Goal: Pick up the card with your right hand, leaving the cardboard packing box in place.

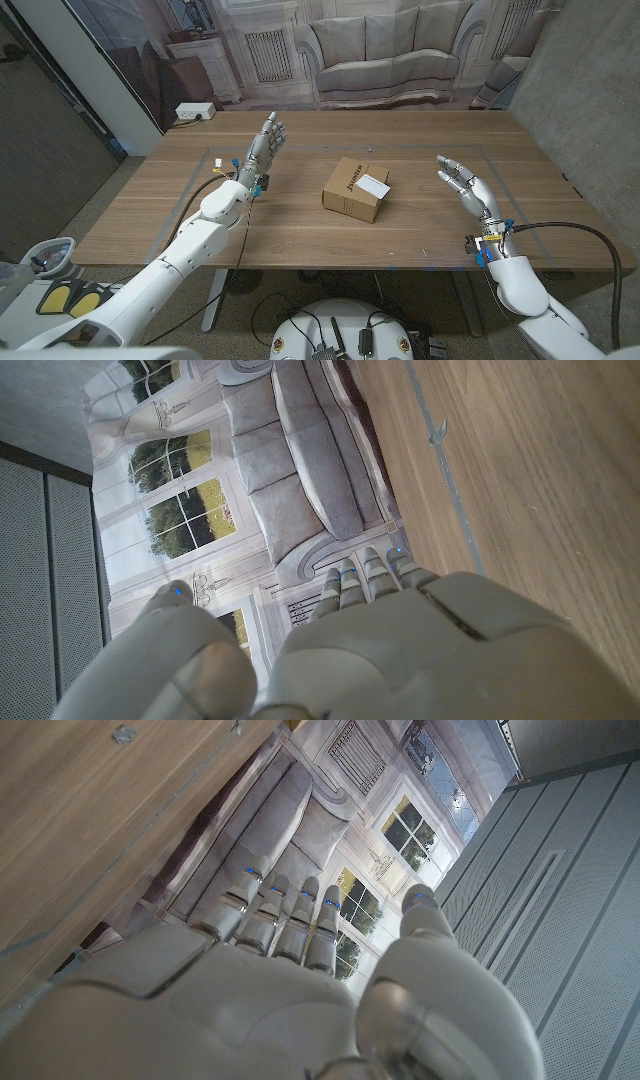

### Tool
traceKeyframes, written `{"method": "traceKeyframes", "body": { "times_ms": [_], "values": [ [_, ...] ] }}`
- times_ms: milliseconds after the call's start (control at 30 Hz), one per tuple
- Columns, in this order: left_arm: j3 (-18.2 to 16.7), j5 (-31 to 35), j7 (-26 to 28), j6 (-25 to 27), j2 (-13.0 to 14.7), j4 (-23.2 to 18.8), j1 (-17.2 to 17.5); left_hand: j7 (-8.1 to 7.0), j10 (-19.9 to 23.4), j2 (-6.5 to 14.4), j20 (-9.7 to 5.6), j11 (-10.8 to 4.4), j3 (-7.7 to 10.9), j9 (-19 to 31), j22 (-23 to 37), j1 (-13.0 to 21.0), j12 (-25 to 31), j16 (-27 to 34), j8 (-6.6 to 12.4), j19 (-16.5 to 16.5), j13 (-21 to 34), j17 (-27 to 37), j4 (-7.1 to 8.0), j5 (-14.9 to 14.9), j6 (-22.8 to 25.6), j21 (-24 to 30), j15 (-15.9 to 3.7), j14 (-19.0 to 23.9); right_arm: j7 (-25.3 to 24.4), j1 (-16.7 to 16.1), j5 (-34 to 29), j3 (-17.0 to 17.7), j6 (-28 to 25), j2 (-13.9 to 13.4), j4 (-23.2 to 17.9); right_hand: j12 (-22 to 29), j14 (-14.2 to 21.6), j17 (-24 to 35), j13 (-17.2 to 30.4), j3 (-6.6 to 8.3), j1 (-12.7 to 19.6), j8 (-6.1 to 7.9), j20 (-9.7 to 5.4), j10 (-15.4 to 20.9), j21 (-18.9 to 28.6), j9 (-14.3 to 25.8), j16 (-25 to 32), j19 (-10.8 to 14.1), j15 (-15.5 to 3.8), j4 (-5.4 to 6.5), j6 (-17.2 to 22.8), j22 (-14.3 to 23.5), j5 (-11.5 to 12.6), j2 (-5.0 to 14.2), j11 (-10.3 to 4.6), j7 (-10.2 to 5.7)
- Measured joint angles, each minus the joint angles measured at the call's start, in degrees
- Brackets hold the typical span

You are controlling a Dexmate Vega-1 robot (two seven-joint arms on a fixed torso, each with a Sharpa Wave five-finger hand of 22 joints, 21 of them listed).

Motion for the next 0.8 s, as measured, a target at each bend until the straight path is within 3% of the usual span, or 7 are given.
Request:
{"method": "traceKeyframes", "body": {
  "times_ms": [367,767,800],
  "values": [
    [-0.1,0.1,0.2,0.0,0.1,-0.4,0.3,0.21,0.0,0.2,0.00,0.00,0.00,0.0,0.0,0.2,0.0,0.0,0.00,0.0,0.0,0.0,0.00,0.0,0.2,0.0,-0.31,0.3,-2.4,-0.2,-4.3,1.0,0.0,0.4,-0.1,0.0,0.5,0.0,0.0,0.40,2.4,0.00,0.03,0.5,0.0,0.0,0.0,0.6,-0.10,-0.39,1.0,0.0,0.0,-0.09,-0.93,-1.03],
    [-0.1,0.1,-0.1,-0.3,0.0,0.1,0.1,0.21,0.3,0.2,0.00,0.33,-0.17,0.0,0.0,0.2,0.0,0.0,0.00,0.0,0.0,0.0,0.18,0.0,0.2,0.0,-0.31,0.3,-4.2,-0.9,-7.3,1.9,-1.3,0.3,-1.5,0.0,1.1,0.0,0.0,2.23,9.2,0.00,-0.07,0.8,0.0,0.0,-0.4,0.7,-0.14,-0.75,2.5,0.0,0.4,-1.20,-2.82,-2.99],
    [-0.1,0.1,-0.1,-0.3,-0.3,0.5,-0.1,0.22,0.3,0.2,0.00,0.33,-0.17,0.0,0.0,0.2,0.0,0.0,0.00,0.0,0.0,0.0,0.18,0.0,0.2,0.0,-0.31,0.3,-5.9,-0.9,-9.8,2.0,-2.3,0.3,-1.6,0.0,1.3,0.0,0.0,2.38,9.9,0.00,0.06,0.6,0.0,0.0,-0.4,0.8,0.04,-0.92,2.3,0.0,0.7,-1.37,-3.32,-3.25]
  ]
}}
